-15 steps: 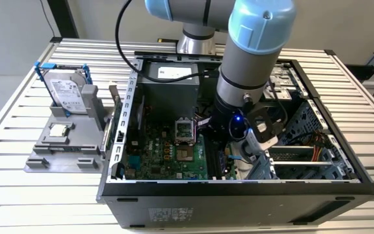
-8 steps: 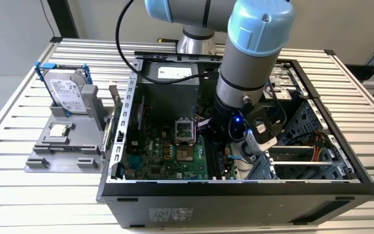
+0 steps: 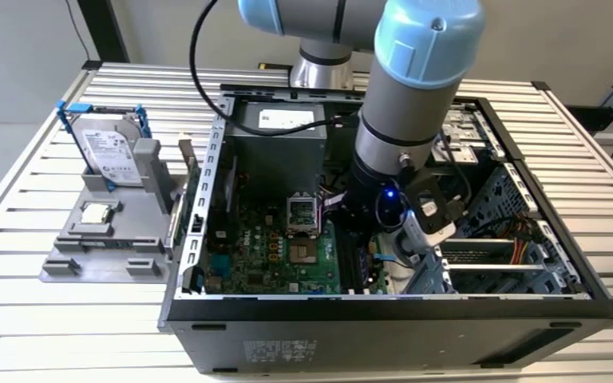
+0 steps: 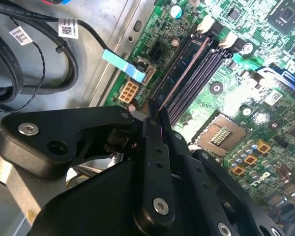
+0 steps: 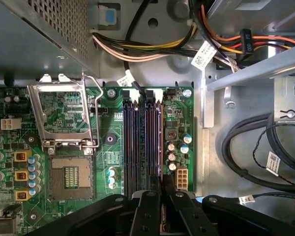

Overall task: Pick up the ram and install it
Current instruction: 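Insert the ram into the slot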

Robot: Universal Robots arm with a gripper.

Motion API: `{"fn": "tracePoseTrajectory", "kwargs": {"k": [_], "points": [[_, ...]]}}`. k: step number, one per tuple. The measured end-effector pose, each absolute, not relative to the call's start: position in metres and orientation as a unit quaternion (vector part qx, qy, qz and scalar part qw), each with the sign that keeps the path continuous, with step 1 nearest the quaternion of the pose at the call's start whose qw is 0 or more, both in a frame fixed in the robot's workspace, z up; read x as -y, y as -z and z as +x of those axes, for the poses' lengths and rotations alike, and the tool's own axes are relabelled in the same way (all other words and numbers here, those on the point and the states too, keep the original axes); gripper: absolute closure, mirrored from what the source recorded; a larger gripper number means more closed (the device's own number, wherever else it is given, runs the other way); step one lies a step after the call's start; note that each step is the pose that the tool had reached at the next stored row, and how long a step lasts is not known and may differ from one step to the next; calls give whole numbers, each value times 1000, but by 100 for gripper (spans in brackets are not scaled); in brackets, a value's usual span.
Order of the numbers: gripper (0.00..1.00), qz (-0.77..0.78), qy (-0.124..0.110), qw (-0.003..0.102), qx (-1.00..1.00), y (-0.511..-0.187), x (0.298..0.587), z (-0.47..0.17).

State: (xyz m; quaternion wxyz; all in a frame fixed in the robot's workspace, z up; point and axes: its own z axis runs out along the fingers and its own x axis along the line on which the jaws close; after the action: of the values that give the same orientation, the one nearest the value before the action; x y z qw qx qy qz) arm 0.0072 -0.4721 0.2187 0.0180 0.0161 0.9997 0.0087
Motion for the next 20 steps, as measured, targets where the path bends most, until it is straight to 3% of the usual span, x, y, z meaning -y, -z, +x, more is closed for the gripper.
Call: {"fn": "tracePoseTrajectory", "kwargs": {"k": [8,20], "points": [[100,16,8,18,-1000,-220,471,7],[100,16,13,18,-1000,-225,467,7]]}}
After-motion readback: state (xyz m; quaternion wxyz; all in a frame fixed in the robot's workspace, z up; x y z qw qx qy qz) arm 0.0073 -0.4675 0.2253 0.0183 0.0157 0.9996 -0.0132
